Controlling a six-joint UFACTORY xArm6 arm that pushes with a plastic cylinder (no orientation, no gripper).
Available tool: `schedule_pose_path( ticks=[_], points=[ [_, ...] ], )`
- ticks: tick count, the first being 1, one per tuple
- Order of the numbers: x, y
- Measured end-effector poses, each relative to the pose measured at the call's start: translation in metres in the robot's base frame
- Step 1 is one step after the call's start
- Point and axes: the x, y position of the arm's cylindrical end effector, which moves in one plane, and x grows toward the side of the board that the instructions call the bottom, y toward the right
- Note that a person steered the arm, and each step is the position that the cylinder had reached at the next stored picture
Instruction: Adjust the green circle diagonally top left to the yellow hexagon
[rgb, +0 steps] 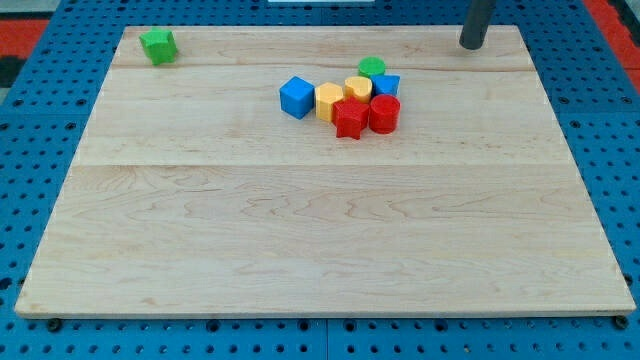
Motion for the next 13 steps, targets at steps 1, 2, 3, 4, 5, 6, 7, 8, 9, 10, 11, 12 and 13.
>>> schedule_pose_path(
  ticks=[1, 2, 3, 4, 5, 6, 7, 8, 9, 10, 11, 12, 13],
  points=[
    [0.005, 0.006],
    [0.033, 0.006],
    [0.051, -0.002],
    [0.045, -0.039],
    [0.042, -0.076],
    [0.042, -0.113],
    [0.042, -0.146],
    [0.042, -0.161],
    [0.042, -0.163],
    [0.037, -0.166],
    [-0.001, -0.184],
    [-0.022, -0.243],
    [-0.021, -0.314]
  ],
)
